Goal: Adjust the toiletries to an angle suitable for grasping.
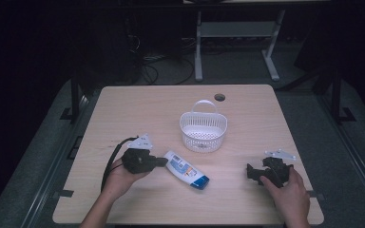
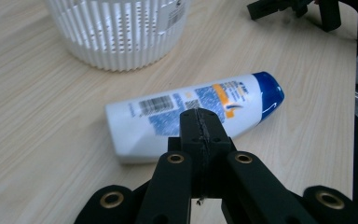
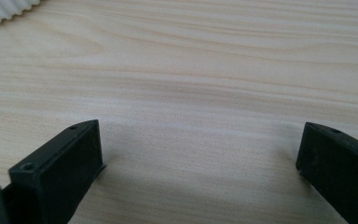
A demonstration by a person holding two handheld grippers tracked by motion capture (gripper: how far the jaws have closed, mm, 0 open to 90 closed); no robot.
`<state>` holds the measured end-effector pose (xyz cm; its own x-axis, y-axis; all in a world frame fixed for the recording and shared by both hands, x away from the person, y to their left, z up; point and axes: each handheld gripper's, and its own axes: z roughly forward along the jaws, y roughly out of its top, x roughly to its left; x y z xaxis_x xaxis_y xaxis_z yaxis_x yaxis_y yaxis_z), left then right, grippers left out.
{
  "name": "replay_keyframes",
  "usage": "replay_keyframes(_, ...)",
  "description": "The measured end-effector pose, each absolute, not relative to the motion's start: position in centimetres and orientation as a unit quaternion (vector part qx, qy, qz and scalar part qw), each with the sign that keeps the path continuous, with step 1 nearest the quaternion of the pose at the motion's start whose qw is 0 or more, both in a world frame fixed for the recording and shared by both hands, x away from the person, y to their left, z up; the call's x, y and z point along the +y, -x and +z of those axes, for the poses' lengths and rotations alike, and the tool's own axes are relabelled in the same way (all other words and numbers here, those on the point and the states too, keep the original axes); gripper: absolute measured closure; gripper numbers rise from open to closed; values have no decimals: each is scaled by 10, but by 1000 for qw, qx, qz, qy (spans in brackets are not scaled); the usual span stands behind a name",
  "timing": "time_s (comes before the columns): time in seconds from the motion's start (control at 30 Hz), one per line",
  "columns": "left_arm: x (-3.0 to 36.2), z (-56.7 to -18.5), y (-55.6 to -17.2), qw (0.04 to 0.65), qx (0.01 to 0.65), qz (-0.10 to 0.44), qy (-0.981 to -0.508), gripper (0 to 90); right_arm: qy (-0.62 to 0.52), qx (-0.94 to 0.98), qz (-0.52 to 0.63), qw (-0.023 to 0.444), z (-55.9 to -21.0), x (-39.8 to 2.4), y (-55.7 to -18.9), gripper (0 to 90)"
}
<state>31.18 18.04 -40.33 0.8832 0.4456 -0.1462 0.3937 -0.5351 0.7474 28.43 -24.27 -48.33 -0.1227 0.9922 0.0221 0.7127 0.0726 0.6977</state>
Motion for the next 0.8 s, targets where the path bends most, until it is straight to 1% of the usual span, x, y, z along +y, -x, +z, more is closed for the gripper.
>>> replay_keyframes(0.17, 159, -402, -315, 419, 224, 24, -880, 900, -617, 691, 289, 242, -483, -243, -284, 0)
replay_keyframes(0.3, 150, -403, -317, 422, 219, 21, -879, 900, -617, 691, 289, 242, -483, -243, -284, 0)
replay_keyframes(0.8, 101, -414, -327, 425, 199, -5, -883, 900, -617, 691, 289, 242, -483, -243, -284, 0)
